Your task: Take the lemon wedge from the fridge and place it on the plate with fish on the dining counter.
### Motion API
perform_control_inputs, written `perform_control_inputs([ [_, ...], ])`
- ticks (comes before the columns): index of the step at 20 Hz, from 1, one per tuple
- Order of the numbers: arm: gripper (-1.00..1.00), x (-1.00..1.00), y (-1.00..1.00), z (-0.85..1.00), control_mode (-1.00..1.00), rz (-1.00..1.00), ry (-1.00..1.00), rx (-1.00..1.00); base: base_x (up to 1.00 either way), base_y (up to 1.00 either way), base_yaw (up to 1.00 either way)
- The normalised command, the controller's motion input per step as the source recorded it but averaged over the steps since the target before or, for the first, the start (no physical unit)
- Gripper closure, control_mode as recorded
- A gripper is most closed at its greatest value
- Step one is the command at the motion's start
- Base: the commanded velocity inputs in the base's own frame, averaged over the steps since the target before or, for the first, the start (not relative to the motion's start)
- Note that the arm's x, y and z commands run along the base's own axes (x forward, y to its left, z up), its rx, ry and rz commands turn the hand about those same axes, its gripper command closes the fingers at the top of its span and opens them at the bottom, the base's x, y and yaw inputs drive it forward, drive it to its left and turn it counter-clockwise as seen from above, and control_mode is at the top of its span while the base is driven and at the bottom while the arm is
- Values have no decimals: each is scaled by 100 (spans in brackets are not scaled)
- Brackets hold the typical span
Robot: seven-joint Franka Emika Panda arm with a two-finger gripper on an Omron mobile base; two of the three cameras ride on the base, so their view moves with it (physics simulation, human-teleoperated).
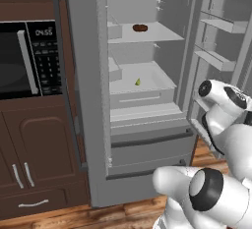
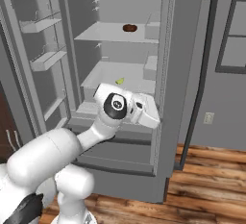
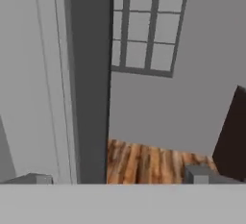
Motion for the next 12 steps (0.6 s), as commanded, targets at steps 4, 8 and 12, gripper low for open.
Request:
perform_control_inputs([
  [4, -100, -26, -62, 0, -100, 1, -15, 1, 0, 0, 0],
  [8, -100, -38, 81, 57, -100, 19, 2, 0, 0, 0, 0],
  [12, -100, 0, 100, 89, -100, 35, 39, 0, 0, 0, 0],
])
